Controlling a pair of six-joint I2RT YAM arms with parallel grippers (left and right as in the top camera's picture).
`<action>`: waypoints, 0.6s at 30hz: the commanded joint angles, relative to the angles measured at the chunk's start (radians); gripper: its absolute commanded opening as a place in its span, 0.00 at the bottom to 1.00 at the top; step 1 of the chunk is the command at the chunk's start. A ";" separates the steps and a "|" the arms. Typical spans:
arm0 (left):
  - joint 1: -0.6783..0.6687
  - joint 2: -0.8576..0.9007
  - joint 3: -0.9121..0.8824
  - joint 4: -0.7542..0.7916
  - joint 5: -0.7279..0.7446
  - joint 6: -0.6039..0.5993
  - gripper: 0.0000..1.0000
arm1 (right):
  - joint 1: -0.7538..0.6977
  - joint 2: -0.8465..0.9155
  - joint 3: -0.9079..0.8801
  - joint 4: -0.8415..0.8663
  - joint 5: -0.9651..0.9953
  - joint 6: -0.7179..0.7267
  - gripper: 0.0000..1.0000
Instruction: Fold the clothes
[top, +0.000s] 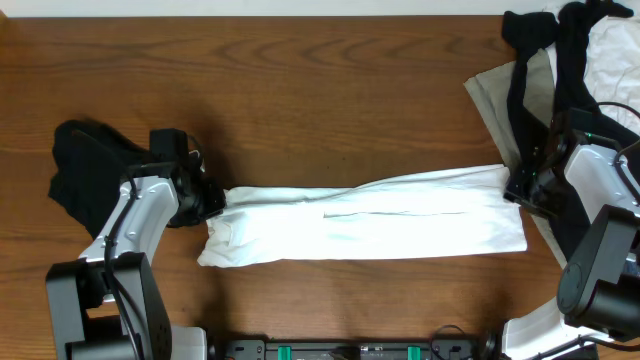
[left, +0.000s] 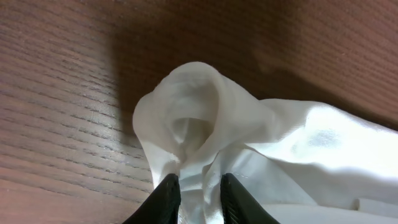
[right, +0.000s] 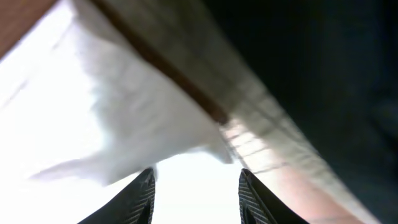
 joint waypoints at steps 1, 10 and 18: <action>-0.002 0.008 -0.003 -0.003 -0.016 0.002 0.25 | -0.006 0.003 -0.006 -0.002 -0.098 0.033 0.42; -0.002 0.008 -0.003 -0.003 -0.016 0.002 0.25 | -0.069 0.003 -0.007 -0.013 -0.100 0.065 0.46; -0.002 0.008 -0.003 -0.002 -0.016 0.002 0.58 | -0.145 0.003 -0.068 0.011 -0.142 0.045 0.49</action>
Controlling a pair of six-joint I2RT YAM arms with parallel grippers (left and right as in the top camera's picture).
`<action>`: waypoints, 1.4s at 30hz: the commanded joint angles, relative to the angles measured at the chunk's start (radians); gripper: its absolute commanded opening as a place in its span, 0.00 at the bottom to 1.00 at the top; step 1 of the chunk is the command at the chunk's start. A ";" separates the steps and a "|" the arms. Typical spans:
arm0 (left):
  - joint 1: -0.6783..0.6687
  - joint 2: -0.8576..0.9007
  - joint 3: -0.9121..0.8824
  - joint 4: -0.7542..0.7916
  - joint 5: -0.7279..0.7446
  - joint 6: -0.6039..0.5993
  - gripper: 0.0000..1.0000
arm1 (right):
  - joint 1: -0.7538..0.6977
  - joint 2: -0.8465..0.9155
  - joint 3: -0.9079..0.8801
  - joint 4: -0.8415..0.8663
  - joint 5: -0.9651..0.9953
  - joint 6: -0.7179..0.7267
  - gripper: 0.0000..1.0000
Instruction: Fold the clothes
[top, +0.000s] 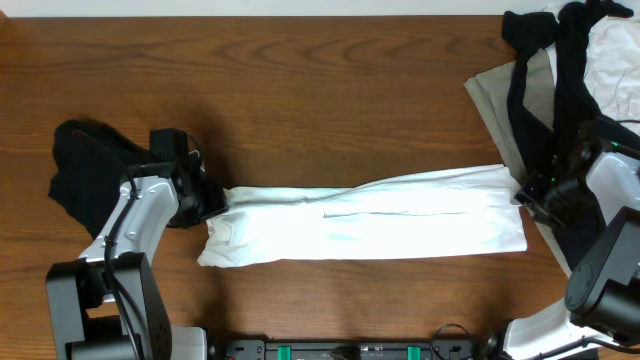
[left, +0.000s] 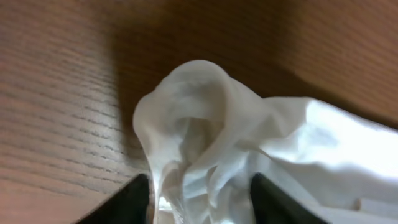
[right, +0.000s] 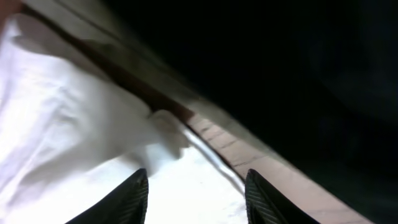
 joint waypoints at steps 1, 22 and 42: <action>-0.002 0.008 -0.003 -0.002 -0.016 0.002 0.59 | -0.016 0.003 -0.058 0.032 -0.047 0.002 0.50; -0.002 0.008 -0.003 -0.007 -0.016 0.002 0.60 | -0.040 0.003 -0.149 0.215 -0.156 -0.043 0.52; -0.002 0.008 -0.003 -0.010 -0.016 0.002 0.60 | -0.114 0.003 -0.150 0.227 -0.304 -0.031 0.55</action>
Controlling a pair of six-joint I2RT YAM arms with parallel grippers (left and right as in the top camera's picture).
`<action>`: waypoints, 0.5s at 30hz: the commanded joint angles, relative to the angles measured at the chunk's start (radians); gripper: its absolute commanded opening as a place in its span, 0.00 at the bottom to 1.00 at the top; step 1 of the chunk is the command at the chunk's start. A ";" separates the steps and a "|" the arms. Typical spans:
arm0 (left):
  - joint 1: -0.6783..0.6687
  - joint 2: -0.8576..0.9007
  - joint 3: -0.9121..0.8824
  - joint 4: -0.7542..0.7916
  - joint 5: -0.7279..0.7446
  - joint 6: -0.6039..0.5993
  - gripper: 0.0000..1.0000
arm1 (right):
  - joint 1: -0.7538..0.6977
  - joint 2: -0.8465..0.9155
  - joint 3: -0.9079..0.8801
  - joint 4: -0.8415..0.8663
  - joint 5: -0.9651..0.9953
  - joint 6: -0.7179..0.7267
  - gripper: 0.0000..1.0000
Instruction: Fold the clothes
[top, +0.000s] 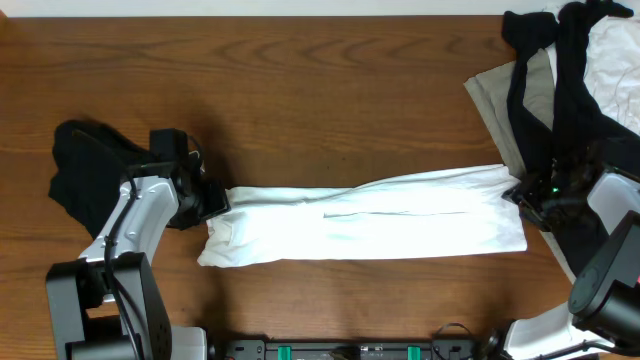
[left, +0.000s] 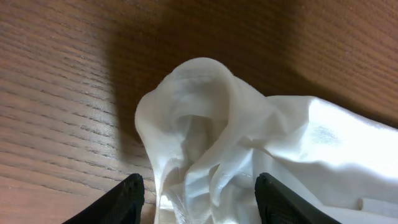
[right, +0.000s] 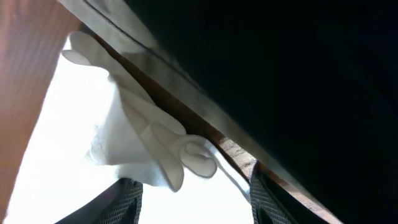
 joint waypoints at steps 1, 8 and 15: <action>-0.002 0.008 -0.003 -0.005 -0.013 0.002 0.60 | -0.042 0.020 -0.019 0.008 -0.077 -0.002 0.55; -0.002 0.008 -0.003 -0.005 -0.013 0.002 0.60 | -0.069 0.020 -0.019 0.010 -0.094 -0.003 0.58; -0.002 0.008 -0.003 -0.005 -0.013 0.002 0.60 | -0.069 0.020 -0.019 0.018 -0.175 -0.002 0.60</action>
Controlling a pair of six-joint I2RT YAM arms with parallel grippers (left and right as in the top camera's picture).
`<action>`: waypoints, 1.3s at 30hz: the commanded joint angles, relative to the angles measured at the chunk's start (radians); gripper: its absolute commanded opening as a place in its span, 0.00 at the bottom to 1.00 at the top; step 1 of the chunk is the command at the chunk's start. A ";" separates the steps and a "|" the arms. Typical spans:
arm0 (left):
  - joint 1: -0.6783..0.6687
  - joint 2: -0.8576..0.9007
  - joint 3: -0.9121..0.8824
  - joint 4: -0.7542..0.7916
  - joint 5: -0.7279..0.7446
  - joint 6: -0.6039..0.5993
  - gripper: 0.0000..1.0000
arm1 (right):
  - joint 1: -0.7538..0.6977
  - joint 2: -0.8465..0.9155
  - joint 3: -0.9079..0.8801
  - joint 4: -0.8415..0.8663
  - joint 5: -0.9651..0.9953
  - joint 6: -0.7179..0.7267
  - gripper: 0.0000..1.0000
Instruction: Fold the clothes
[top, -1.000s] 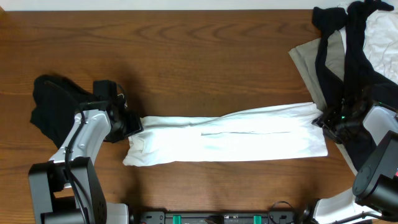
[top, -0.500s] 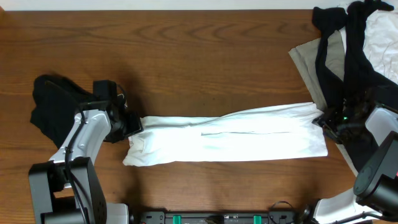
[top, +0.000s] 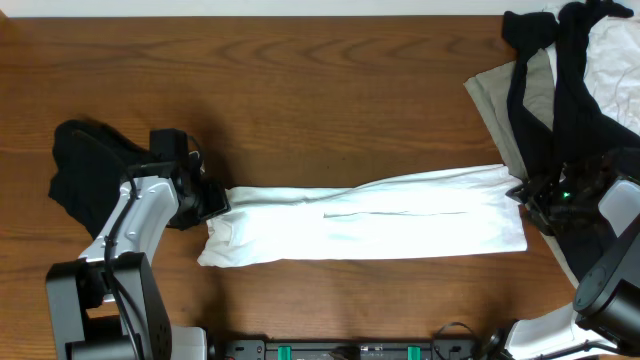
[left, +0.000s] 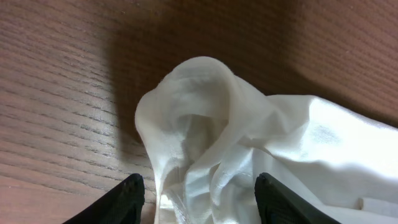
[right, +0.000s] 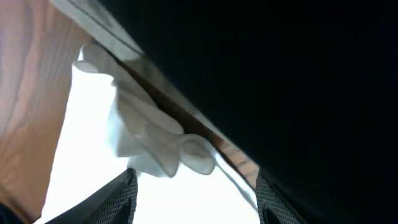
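Observation:
A white garment (top: 370, 220) lies folded into a long strip across the wooden table. My left gripper (top: 213, 200) sits at its left end. In the left wrist view that gripper (left: 202, 202) is open, its fingers spread either side of the bunched white corner (left: 205, 118). My right gripper (top: 520, 192) is at the strip's right end. In the right wrist view it (right: 196, 202) is open over the white cloth's corner (right: 143, 130), with dark fabric (right: 298, 74) close on the right.
A black garment (top: 85, 165) lies crumpled at the far left behind my left arm. At the right back corner there is a pile of black clothes (top: 560, 80), a beige piece (top: 495, 100) and a white piece (top: 615, 50), touching the right arm.
My right gripper has shifted slightly to the right, away from the strip's end. The left gripper and the white garment have not moved.
At first my left gripper was shut on the strip's left corner, and the right gripper's jaws stood narrower at the right end. Then the left stood open with the corner loose, and the right was wider. Both have stayed open at the two ends.

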 joint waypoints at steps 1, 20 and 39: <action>-0.002 0.008 -0.003 -0.005 -0.013 0.002 0.59 | -0.008 0.018 -0.008 0.011 -0.083 -0.001 0.60; -0.002 0.008 -0.003 -0.008 -0.013 0.002 0.59 | -0.008 0.018 -0.058 0.105 -0.060 0.077 0.66; -0.002 0.008 -0.003 -0.027 -0.013 0.002 0.59 | -0.007 0.018 -0.179 0.215 -0.059 0.050 0.01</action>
